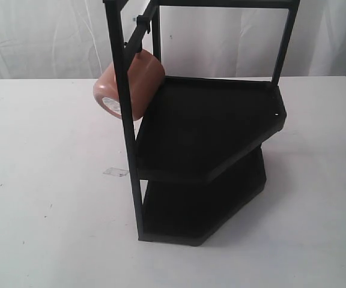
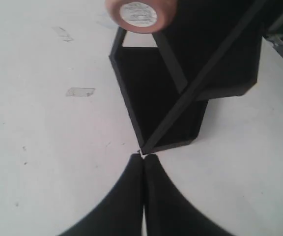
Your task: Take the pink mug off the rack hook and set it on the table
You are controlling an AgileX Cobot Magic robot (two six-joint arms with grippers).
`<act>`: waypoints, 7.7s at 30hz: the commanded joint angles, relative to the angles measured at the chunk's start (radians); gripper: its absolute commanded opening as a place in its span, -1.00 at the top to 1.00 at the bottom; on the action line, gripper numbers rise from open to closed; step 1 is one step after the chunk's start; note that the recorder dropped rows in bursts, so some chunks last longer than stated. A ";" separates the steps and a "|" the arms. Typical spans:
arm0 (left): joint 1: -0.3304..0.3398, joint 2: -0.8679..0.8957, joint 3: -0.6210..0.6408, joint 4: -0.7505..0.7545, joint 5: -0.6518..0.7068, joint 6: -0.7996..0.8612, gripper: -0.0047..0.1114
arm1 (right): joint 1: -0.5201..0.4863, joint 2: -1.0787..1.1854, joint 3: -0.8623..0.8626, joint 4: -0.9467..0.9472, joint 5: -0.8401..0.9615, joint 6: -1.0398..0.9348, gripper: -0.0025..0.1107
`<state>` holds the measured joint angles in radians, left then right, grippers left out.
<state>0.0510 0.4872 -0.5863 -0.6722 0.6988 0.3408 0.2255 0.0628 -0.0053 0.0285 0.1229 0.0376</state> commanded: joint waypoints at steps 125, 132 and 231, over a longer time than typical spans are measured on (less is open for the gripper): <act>-0.355 0.897 -0.451 -1.039 -0.535 1.569 0.92 | -0.008 -0.002 0.005 0.002 -0.004 0.034 0.90; -0.355 0.897 -0.451 -1.039 -0.553 1.569 0.92 | -0.008 -0.002 0.005 0.002 -0.004 0.034 0.90; -0.354 0.249 -0.044 -0.655 0.022 0.813 0.92 | 0.426 0.380 -0.573 0.270 0.450 -0.291 0.88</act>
<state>-0.3029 0.6810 -0.5775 -1.2836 0.6812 1.1123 0.6280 0.3573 -0.5308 0.2719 0.5116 -0.1234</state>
